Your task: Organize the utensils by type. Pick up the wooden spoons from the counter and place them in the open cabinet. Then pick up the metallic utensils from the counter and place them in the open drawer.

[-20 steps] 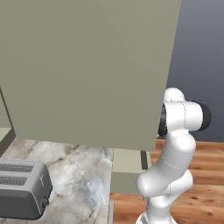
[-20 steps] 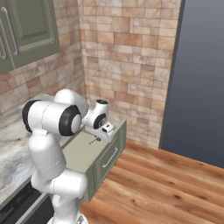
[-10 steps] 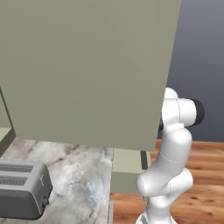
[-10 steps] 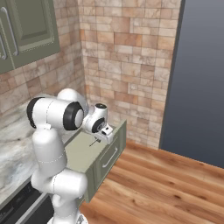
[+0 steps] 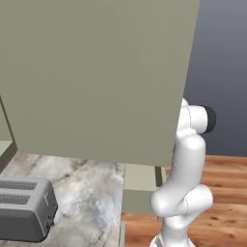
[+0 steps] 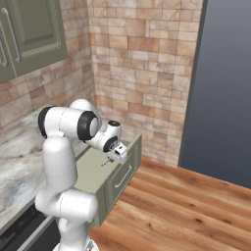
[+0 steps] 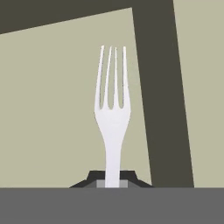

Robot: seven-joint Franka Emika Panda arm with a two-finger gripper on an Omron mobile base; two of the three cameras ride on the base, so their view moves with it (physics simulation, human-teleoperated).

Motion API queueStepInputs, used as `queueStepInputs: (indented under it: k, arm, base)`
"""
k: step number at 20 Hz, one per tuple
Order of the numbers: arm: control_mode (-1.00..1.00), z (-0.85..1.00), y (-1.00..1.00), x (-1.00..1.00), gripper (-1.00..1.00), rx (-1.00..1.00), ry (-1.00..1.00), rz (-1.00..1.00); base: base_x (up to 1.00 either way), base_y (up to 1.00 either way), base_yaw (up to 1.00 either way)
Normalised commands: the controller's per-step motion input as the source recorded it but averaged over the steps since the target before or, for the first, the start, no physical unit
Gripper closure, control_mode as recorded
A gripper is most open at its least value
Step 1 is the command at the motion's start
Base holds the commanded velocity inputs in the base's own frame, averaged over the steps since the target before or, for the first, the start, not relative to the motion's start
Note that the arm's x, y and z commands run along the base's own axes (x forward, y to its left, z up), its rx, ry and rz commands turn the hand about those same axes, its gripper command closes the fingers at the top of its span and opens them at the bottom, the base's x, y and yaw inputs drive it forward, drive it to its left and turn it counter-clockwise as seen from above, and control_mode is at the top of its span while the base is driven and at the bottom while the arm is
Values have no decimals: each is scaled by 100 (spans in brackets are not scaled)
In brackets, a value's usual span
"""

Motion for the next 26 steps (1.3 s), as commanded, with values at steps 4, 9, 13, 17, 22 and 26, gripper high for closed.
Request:
queueStepInputs:
  k: [4,9,13,17,22,26]
  arm:
    - [-100,-32,0,12,100,0,0,0]
    - [-100,-34,0,6,100,0,0,0]
    - [-100,-38,-1,1,100,0,0,0]
    - [-100,-44,-14,0,100,0,0,0]
    - [-100,-44,-30,-1,100,-1,0,0]
    - [-100,-45,-37,-5,100,-3,0,0]
  base:
    - [0,0,0]
    - [0,0,0]
    - [0,0,0]
    - [0,0,0]
    - [0,0,0]
    - [0,0,0]
